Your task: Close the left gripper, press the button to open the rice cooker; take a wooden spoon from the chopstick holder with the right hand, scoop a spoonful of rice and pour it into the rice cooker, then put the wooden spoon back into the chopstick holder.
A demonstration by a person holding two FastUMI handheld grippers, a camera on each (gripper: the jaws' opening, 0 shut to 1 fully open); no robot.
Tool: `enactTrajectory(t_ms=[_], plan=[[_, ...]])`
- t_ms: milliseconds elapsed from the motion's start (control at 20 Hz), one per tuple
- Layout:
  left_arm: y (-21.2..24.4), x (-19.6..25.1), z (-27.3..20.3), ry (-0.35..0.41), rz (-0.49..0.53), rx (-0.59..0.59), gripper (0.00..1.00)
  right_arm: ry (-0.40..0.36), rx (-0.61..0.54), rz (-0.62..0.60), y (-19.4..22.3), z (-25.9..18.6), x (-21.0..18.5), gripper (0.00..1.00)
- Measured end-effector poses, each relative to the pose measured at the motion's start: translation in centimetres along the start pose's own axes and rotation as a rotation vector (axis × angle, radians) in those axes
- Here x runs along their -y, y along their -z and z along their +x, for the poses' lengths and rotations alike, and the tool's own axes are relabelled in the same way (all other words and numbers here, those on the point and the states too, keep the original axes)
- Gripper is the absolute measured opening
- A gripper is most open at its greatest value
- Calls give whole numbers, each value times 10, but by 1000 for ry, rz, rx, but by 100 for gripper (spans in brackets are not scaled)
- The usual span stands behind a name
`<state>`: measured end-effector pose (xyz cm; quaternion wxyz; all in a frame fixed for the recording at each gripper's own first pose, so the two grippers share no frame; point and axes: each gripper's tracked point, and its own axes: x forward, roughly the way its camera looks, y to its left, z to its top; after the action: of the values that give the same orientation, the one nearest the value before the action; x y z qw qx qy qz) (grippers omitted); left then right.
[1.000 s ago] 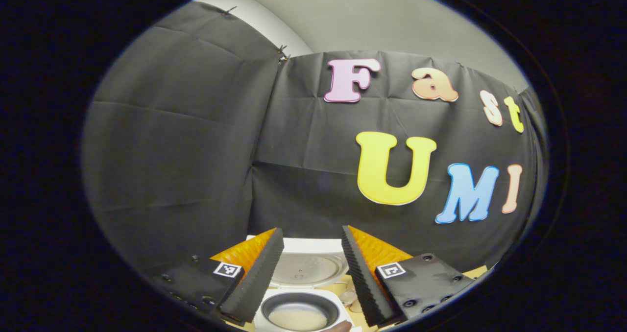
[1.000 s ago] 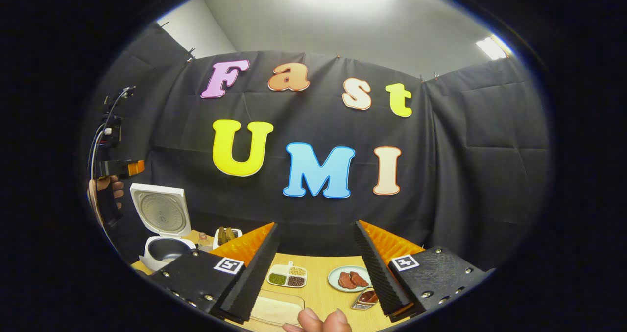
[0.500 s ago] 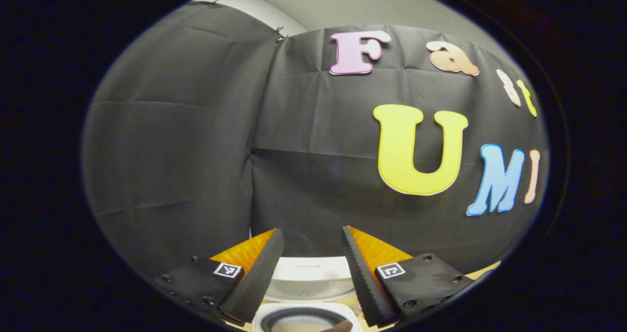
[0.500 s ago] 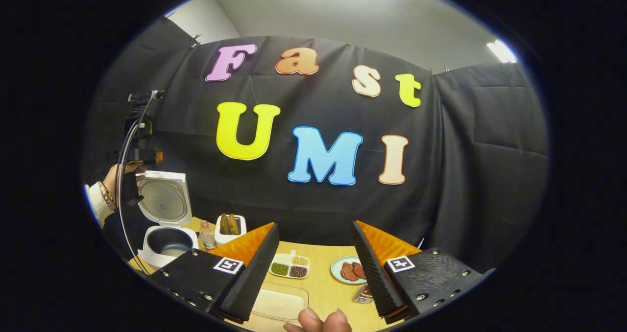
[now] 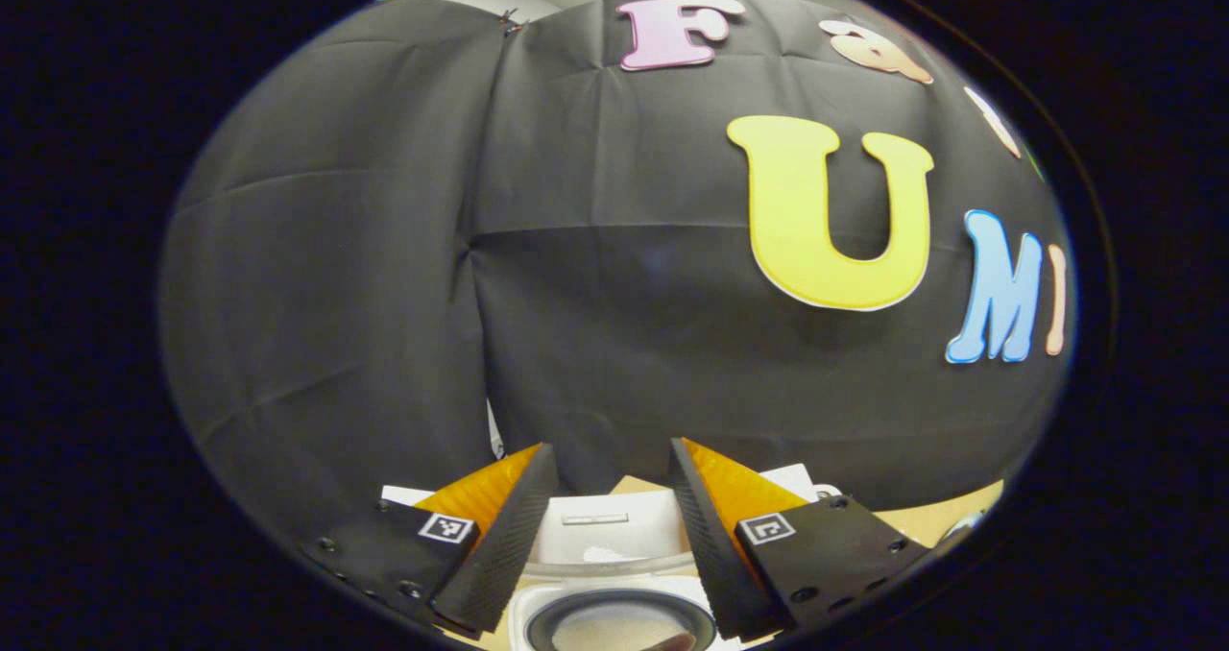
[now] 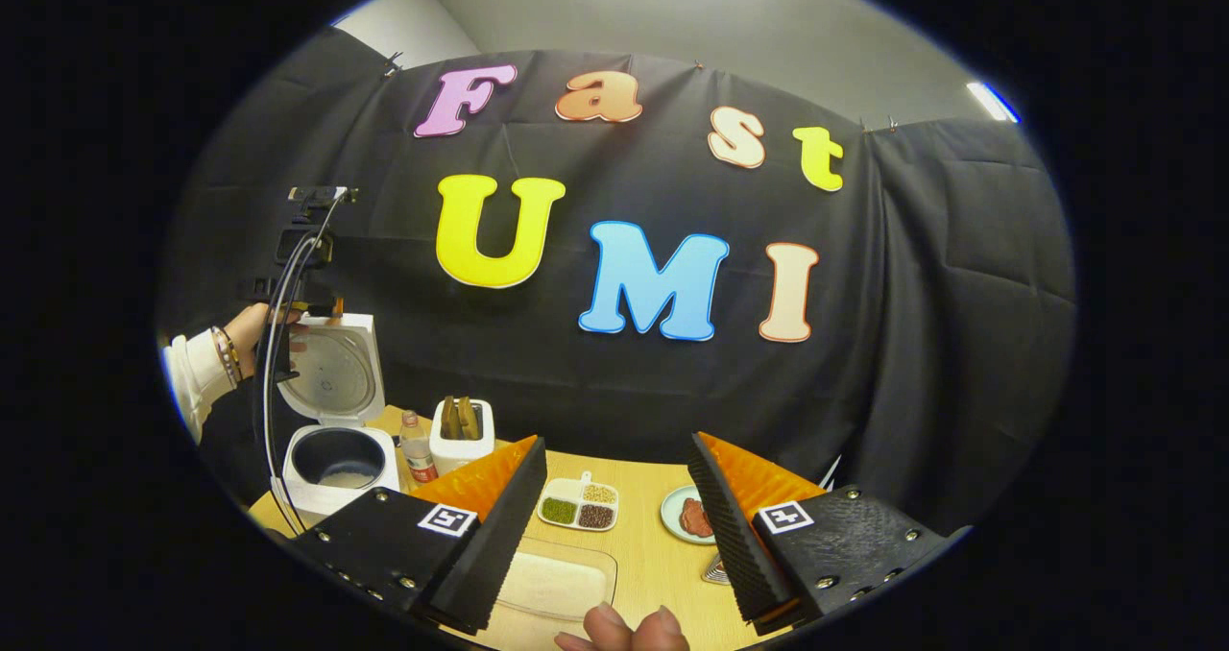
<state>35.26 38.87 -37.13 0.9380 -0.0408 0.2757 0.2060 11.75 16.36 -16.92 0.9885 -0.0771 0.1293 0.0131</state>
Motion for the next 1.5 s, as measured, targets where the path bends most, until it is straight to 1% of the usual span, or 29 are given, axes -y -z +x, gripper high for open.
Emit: enactTrajectory(t_ms=[50,100,150,200,250,300,350,400,450,500,600,800,1150,1250,1300,1450,1500], plan=[[4,-1,-8,10,-6,-3,92,-3,5,6,-1,-1,0,90],[9,0,-19,20,-15,-12,80,-4,7,10,-1,-3,2,90],[10,3,-39,22,-18,-5,80,-6,4,12,2,-4,3,91],[18,3,-52,20,-13,-4,89,-5,1,15,4,-7,6,91],[26,6,-65,24,-3,-2,82,-2,2,20,5,-10,10,89],[36,9,-77,32,0,-12,80,-1,-2,28,7,-12,12,89],[47,12,-90,41,0,-23,82,0,-6,36,9,-16,15,91],[59,14,-101,53,-7,-33,82,3,-9,42,11,-20,19,91],[74,16,-112,64,-14,-46,80,5,-11,48,13,-23,22,91],[93,19,-124,73,-22,-76,81,7,-9,51,15,-28,25,89],[132,25,-146,77,-11,-118,82,14,-20,54,22,-34,32,91],[209,34,-159,79,23,-229,82,26,-42,74,34,-47,45,91],[273,34,-155,43,48,-296,83,53,-79,101,51,-61,63,91],[283,34,-155,46,47,-292,83,63,-91,102,55,-62,69,91],[282,34,-153,49,46,-265,83,66,-93,114,55,-62,71,91],[284,35,-154,61,33,-261,81,65,-98,145,56,-64,72,89],[283,36,-153,70,15,-254,87,65,-93,147,54,-64,73,91]])
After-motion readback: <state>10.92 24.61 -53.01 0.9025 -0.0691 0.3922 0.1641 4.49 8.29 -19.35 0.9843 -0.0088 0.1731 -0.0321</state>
